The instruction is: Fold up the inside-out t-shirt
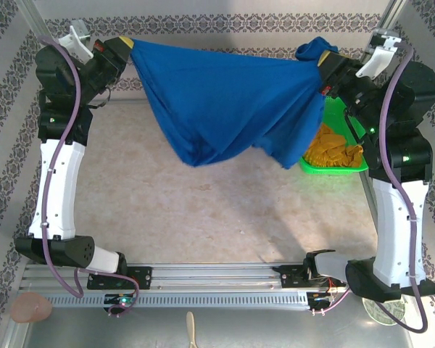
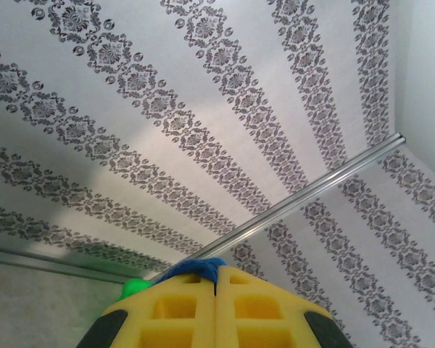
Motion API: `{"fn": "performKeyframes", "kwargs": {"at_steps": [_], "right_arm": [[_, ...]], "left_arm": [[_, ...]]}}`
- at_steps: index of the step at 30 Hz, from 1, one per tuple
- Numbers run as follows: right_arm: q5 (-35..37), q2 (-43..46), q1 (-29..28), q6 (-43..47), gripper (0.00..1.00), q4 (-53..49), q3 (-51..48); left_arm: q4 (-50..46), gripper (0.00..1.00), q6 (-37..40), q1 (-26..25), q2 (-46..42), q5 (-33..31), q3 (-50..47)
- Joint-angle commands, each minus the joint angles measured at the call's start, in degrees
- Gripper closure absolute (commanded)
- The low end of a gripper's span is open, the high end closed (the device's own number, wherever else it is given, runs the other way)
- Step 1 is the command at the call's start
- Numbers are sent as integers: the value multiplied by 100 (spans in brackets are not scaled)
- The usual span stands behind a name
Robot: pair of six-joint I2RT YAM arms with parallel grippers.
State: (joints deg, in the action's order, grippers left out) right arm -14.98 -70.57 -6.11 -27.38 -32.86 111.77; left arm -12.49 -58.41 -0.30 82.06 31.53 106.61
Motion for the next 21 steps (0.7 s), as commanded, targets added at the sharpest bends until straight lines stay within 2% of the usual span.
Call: {"fn": "performKeyframes", "kwargs": {"at_steps": [1,4,7,9,12,13,14,15,17,21], "right_arm": [[-291,323,42,-355,100,304,-92],[-288,323,-41,-551,100,599,-773],[75,175,-351,-602,100,1008,-1614],[310,-195,-586,-548,100,1148,-1918],[586,-995,-853,-441,100,1212,-2011],[573,-1293,-884,-384,96,1183,-1909],[447,-1607,-898,-290,67,1094,-1703],[305,-1934,-919,-134,45,850,-1455],[328,-2059,-997,183,32,594,-1252],[549,-1436,-1157,439,29,305,-1961]], "left_arm": [[258,100,-263,92,-65,-37,76],[-307,100,67,95,196,-241,-41],[-554,98,428,110,828,-292,-299],[-621,91,639,127,1356,-183,-388],[-793,72,1111,137,1968,-164,-425],[-874,66,1270,138,2087,-173,-422],[-1041,59,1456,135,2193,-207,-401],[-1282,52,1609,136,2252,-267,-388],[-1466,40,1812,120,2179,-288,-546],[-1317,22,1944,9,1332,-424,-1628]]}}
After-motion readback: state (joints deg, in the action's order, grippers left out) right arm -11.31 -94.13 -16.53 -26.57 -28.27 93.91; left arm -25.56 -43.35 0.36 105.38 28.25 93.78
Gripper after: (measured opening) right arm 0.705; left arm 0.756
